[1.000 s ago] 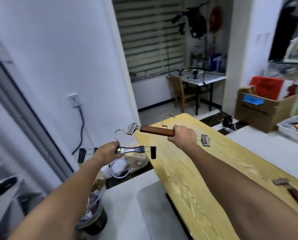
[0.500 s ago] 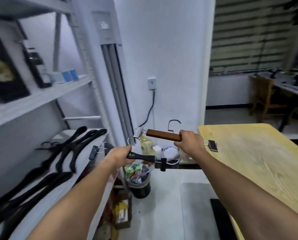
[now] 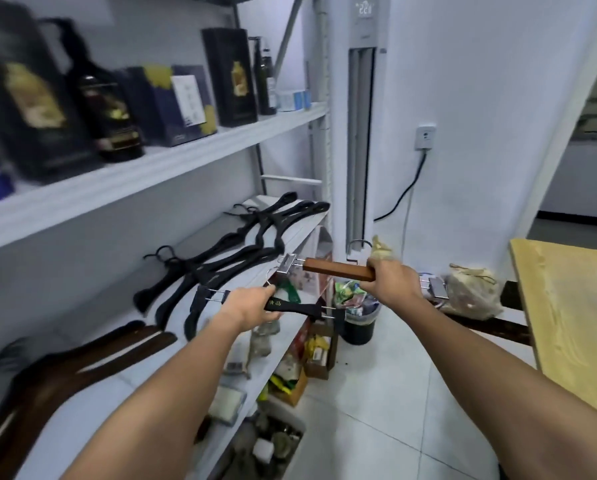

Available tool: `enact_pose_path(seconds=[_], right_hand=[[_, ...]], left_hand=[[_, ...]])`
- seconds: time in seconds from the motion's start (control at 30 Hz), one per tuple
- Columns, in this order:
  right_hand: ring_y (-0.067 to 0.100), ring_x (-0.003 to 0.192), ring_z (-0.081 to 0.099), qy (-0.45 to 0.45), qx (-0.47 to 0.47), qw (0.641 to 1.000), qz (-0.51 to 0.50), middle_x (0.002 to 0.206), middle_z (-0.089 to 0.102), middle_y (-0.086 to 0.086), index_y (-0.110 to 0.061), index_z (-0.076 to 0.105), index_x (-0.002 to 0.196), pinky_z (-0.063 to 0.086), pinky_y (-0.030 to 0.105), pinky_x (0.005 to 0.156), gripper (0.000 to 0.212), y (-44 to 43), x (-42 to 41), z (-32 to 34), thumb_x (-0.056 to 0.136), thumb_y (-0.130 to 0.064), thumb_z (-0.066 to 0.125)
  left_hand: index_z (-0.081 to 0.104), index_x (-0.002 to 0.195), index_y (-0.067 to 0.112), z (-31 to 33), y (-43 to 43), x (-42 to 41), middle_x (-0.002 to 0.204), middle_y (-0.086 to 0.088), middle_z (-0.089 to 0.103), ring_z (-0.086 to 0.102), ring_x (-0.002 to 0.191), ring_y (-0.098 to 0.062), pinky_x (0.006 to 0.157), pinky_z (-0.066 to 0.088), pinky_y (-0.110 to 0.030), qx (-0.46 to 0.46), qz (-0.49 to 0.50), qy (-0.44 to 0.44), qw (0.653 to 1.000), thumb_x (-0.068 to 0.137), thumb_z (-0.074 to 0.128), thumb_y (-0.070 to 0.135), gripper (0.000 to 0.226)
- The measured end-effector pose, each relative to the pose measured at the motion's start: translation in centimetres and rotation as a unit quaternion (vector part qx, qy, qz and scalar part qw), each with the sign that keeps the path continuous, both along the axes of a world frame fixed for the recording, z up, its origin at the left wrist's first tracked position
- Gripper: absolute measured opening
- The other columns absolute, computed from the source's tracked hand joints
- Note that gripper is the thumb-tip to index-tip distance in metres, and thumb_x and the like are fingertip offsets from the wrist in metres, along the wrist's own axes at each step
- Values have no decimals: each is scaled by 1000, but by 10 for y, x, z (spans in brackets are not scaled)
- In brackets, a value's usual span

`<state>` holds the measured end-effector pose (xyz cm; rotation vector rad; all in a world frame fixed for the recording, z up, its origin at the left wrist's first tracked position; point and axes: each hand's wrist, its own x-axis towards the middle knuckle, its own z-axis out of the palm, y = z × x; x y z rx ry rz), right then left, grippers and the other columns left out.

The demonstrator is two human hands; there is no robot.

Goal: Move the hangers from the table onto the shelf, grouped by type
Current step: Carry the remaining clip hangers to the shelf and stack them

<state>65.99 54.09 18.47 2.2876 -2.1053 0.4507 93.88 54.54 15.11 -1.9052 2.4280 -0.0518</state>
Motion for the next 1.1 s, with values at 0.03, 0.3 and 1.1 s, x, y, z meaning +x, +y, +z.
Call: enact_pose_path(seconds=[0.03,0.3,1.1], right_hand=[[23,86,62,5,4,1000,13,85,60,0,-22,59,97,39,27,65,21,10,15,-1,85,-39,61],[24,90,64,-19,17,992,122,96,67,2,-24,58,103,53,34,75,25,58,126,-8,85,-41,61],[26,89,63,-12,45,903,428,99,65,5,-22,56,118,41,28,66,36,152,386,-3,87,-39,57]], left_hand=[[44,90,21,-2,17,16,97,0,67,63,94,-25,73,43,-33,0,13,4,1000,87,53,53,34],[51,108,19,-17,148,128,112,-3,64,60,104,-28,78,43,-34,1,150,47,988,87,54,53,40],[44,125,15,-7,397,260,119,-8,60,58,108,-28,85,44,-36,12,523,30,852,92,48,50,48]])
